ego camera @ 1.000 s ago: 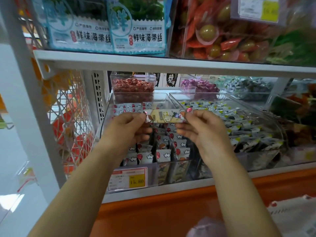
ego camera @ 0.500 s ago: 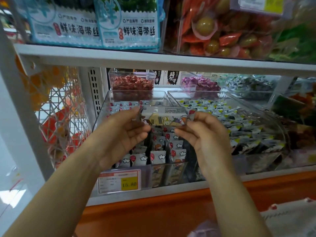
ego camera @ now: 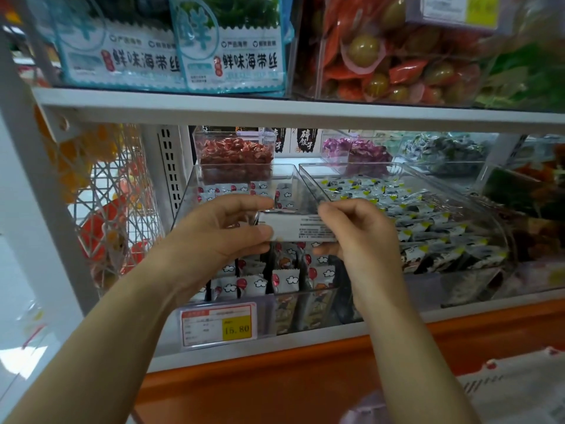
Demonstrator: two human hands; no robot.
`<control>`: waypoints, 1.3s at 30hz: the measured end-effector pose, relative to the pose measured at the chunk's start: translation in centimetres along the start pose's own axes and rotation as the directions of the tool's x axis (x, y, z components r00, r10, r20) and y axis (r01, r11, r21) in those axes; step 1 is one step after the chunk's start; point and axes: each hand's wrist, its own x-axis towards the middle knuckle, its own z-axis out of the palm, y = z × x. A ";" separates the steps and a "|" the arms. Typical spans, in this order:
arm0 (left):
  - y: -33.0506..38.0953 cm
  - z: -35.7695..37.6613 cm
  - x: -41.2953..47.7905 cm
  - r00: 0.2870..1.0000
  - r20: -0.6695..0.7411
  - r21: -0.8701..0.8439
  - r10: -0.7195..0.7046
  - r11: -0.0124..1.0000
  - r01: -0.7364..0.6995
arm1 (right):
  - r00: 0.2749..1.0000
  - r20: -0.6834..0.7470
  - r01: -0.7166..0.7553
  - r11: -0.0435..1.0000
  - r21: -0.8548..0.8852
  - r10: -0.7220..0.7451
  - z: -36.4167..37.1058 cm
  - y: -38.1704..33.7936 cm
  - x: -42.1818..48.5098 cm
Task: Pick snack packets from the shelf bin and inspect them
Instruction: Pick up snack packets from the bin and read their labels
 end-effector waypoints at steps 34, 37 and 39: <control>-0.3 0.6 -0.1 0.998 -0.023 0.502 0.051 0.864 -0.032 | 0.974 -0.112 0.172 0.966 -0.195 -0.196 0.7 0.6 -0.1; -0.6 0.4 0.3 0.995 -0.091 0.325 0.039 0.946 -0.008 | 0.997 0.056 0.058 0.998 0.038 -0.061 0.9 0.7 -0.1; -0.6 0.6 0.4 0.993 -0.108 0.239 0.044 0.971 -0.017 | 0.987 0.143 0.075 0.997 -0.018 -0.072 0.9 0.8 0.0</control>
